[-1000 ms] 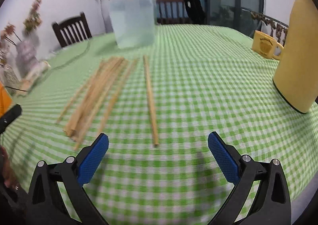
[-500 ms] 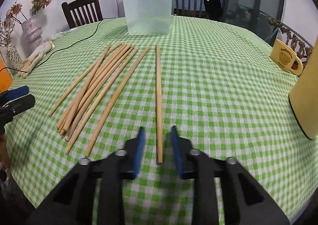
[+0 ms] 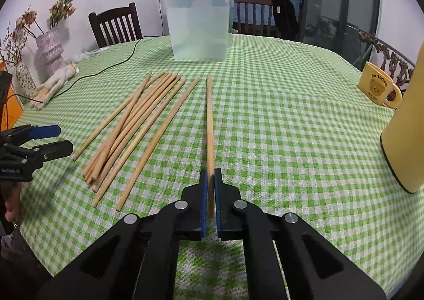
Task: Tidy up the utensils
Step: 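Lift the chopstick with the right tool toward the clear plastic box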
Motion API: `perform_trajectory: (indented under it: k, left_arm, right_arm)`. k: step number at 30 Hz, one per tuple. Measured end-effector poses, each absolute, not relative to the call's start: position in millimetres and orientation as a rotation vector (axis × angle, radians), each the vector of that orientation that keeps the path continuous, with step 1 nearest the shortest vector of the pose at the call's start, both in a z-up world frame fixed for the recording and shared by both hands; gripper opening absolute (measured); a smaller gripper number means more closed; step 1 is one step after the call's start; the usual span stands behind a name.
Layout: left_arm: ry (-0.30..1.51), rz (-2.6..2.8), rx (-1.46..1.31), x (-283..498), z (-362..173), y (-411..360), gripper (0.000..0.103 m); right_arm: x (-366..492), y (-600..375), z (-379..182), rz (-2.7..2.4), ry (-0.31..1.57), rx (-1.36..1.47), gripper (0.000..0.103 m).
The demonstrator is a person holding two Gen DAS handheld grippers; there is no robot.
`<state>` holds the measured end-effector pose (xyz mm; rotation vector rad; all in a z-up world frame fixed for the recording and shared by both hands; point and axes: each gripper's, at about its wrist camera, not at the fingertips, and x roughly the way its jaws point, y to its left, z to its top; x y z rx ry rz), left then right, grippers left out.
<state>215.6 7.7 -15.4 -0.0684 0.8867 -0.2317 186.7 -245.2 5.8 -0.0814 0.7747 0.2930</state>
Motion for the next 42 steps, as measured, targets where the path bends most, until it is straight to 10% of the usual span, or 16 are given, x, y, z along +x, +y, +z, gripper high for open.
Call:
perform_trajectory:
  k: [15,42]
  left_arm:
    - [0.913,-0.160,0.152,218.5,-27.6,-32.9,0.002]
    - [0.664,-0.184,0.149,234.7,113.9,6.0,0.001]
  right_arm:
    - [177.0,-245.0,-1.1,0.317,0.759,-0.096,0.005]
    - [190.7,-231.4,80.7,0.360,0.516,-0.159,0.005]
